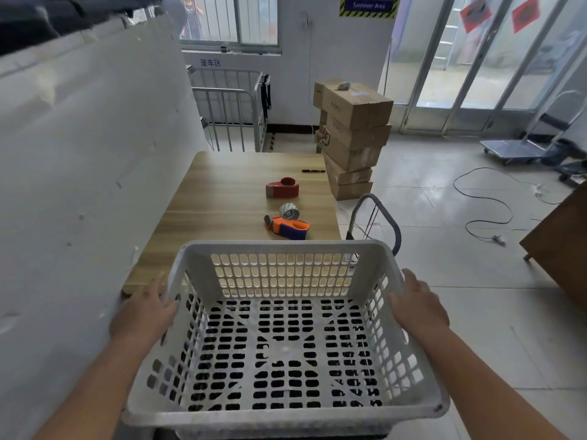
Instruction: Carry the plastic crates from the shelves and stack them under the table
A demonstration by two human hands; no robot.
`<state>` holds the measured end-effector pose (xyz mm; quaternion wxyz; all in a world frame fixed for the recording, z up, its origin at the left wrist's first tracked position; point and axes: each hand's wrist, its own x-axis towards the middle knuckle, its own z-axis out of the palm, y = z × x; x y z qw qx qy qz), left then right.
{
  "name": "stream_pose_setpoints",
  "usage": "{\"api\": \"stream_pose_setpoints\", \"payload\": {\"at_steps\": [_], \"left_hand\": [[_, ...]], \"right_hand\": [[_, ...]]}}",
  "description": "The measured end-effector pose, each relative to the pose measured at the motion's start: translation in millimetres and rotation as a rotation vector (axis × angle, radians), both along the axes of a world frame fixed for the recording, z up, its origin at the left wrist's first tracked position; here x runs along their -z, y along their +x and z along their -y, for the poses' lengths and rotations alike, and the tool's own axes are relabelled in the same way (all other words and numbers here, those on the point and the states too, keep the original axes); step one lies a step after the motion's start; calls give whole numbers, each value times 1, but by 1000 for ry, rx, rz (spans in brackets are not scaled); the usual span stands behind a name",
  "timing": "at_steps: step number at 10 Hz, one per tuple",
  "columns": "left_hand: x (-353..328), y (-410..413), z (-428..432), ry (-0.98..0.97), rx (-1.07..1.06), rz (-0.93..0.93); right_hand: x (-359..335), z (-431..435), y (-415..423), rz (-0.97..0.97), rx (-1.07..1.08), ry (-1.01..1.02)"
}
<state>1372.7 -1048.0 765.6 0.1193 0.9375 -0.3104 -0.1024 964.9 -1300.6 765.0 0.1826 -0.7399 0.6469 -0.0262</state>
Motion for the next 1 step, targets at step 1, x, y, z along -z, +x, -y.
{"api": "stream_pose_setpoints", "payload": {"at_steps": [1], "left_hand": [[-9,-15,9,-276,192,132]], "right_hand": [[-11,-5,10,121,-153,-270]]}}
